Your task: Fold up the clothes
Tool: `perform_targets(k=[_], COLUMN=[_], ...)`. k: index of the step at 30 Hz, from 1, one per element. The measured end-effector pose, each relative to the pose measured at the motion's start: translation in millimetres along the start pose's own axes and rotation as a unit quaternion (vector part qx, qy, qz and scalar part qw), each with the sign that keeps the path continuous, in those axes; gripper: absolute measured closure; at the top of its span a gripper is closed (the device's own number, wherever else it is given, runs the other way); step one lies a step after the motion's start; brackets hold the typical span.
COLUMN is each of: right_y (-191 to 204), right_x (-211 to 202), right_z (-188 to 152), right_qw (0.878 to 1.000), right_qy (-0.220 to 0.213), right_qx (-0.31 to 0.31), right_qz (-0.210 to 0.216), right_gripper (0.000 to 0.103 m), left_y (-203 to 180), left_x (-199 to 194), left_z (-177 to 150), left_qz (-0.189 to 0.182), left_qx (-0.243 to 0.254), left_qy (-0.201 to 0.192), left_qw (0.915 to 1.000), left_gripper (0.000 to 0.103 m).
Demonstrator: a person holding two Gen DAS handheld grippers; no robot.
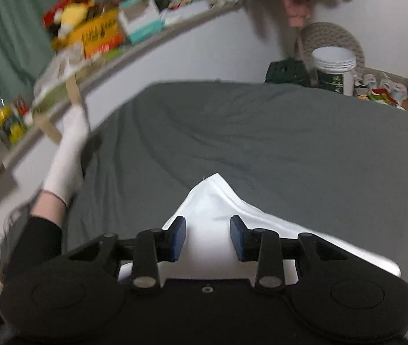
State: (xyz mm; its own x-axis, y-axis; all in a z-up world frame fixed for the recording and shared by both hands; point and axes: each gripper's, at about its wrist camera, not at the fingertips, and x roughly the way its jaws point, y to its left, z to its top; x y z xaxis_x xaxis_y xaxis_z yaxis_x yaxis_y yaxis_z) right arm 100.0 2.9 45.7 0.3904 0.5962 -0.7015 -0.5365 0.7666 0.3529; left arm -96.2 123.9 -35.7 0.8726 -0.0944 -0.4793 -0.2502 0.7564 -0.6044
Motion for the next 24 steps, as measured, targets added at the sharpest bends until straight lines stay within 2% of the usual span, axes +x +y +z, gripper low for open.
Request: perform_targets(k=[1,5,9,15,21,24], right_y=[3.4,11.9,18.0,36.5,40.2,36.3], right_x=[8.3,40.2,68.2,84.1,48.9,19.2], right_z=[1.5,5.3,7.1,17.9,36.4,32.5], right_qw=[1.0,0.998,0.994,0.989,0.996,0.995], right_qy=[0.015,0.061,0.079,0.089,0.045,0.046], right_qx=[-0.001,-0.006,-0.024,-0.069,-0.042,-0.065], right_qz=[0.0,-0.03,-0.066,-0.096,-0.071,-0.059], right_gripper=[0.068,0.068,0.063,0.055,0.055,0.055], left_y=[4.7,20.8,21.6,29.8,27.2,22.8], left_x=[6.0,2.9,-1.2,-16.9,-41.5,-62.2], left_z=[-5.8,-15.3,-14.2,-24.4,-24.3,-18.6], left_qz=[0.017,0.014,0.027,0.031,0.033,0.052], left_qx=[-0.011,-0.051,-0.042,-0.017,0.003,0.022], left_qy=[0.015,0.011,0.022,0.025,0.028,-0.002], left_qw=[0.9997,0.9985,0.9985,0.9991,0.9991,0.9984], left_gripper=[0.094,0.094,0.094,0.094,0.094,0.093])
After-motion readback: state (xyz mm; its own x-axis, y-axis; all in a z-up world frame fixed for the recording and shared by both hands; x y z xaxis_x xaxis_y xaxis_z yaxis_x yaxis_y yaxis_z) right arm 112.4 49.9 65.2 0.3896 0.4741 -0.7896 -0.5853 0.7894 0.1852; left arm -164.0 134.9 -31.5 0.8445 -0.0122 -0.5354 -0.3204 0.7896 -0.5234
